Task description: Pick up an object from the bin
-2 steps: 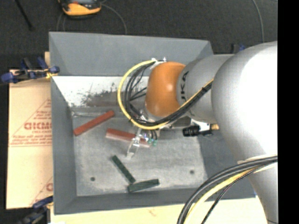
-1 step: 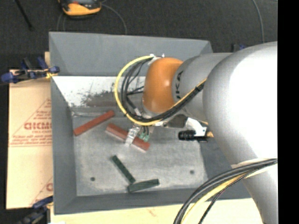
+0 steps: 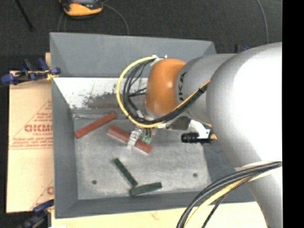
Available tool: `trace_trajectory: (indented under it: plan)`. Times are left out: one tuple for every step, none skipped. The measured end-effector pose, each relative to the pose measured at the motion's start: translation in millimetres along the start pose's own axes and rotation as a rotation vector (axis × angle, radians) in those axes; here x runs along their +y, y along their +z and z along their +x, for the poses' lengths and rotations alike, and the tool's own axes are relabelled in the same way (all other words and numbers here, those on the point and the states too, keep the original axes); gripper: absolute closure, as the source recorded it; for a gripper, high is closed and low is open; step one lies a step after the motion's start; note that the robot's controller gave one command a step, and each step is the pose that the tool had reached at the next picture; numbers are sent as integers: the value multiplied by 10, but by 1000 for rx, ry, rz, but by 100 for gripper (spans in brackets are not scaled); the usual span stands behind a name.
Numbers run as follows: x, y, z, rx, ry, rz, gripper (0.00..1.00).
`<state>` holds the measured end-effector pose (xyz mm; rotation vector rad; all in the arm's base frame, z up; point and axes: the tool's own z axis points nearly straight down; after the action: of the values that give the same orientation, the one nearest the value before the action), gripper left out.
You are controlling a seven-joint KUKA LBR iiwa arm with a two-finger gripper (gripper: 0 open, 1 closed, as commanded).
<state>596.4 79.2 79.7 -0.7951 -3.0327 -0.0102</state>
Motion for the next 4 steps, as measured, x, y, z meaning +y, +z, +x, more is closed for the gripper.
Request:
trace_trajectory:
  plan:
    - [1, -21, 5, 0, -1, 0, 100]
    - [-2, -65, 0, -9, -3, -1, 100]
    - [-24, -147, 9, -6, -3, 5, 100]
    - [-32, -355, 15, -3, -4, 7, 100]
